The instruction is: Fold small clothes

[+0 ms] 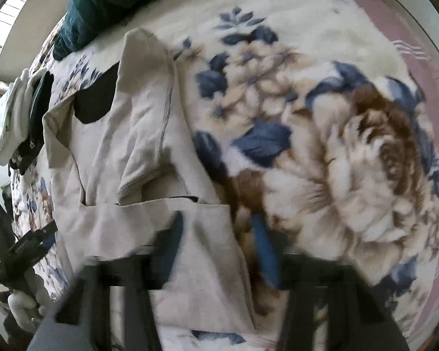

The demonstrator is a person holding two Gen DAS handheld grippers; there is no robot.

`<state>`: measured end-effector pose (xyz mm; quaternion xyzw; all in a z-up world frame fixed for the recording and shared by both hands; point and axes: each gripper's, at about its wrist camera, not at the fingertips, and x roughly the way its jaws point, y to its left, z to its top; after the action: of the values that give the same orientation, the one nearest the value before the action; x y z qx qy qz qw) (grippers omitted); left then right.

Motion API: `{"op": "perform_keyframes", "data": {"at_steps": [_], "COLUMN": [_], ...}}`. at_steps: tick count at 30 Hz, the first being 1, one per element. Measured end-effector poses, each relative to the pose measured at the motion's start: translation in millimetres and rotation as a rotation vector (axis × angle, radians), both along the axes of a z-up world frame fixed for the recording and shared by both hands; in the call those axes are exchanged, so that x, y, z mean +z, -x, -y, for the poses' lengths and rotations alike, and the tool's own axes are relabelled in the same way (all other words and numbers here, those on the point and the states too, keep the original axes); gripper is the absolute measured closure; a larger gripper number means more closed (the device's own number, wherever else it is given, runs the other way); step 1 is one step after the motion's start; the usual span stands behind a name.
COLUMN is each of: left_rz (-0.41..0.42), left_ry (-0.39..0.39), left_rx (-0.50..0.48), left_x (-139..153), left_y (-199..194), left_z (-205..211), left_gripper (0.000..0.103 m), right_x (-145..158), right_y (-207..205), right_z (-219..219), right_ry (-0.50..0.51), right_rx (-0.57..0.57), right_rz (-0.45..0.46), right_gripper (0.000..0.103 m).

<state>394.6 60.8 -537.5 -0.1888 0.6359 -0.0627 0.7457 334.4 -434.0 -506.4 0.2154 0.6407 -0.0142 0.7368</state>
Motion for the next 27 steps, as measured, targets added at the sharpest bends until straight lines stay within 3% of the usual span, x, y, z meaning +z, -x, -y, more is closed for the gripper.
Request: {"op": "perform_keyframes", "data": {"at_steps": [4, 7, 11, 14, 16, 18, 19, 20, 22, 27], "left_rz": [0.057, 0.035, 0.011, -0.049, -0.07, -0.026, 0.006, 0.036, 0.085, 0.073], "left_ry": [-0.085, -0.106, -0.126, -0.081, -0.02, 0.025, 0.049, 0.069, 0.075, 0.009], "left_rx": [-0.002, 0.026, 0.015, 0.016, 0.035, 0.063, 0.071, 0.073, 0.044, -0.125], "left_x": [7.0, -3.9, -14.9, -8.4, 5.9, 27.4, 38.5, 48.7, 59.8, 38.4], "left_y": [-7.1, -13.7, -16.0, -19.4, -22.3, -31.6, -39.7, -52.0, -86.3, -171.2], "left_z": [7.2, 4.4, 4.0, 2.7, -4.5, -11.4, -13.0, -12.3, -2.5, 50.9], "left_gripper": [0.1, 0.1, 0.1, 0.096, 0.09, 0.06, 0.052, 0.041, 0.041, 0.041], "right_x": [15.9, 26.0, 16.9, 2.8, 2.0, 12.1, 19.2, 28.4, 42.7, 43.5], "right_y": [-4.5, -14.1, -26.5, -33.9, -38.8, -44.3, -46.9, -50.9, -65.7, -139.1], "right_z": [-11.4, -9.7, 0.8, -0.1, 2.2, 8.9, 11.7, 15.4, 19.6, 8.1], "right_ry": [0.063, 0.097, 0.119, 0.079, 0.053, 0.02, 0.013, -0.003, -0.044, -0.081], "right_rx": [0.004, -0.002, -0.003, 0.031, 0.031, 0.007, -0.01, -0.027, -0.048, -0.047], "right_rz": [0.087, 0.132, 0.097, 0.024, -0.018, -0.032, -0.017, 0.012, 0.056, 0.108], "right_gripper": [0.099, 0.099, 0.099, 0.099, 0.096, 0.086, 0.072, 0.066, 0.055, 0.055]}}
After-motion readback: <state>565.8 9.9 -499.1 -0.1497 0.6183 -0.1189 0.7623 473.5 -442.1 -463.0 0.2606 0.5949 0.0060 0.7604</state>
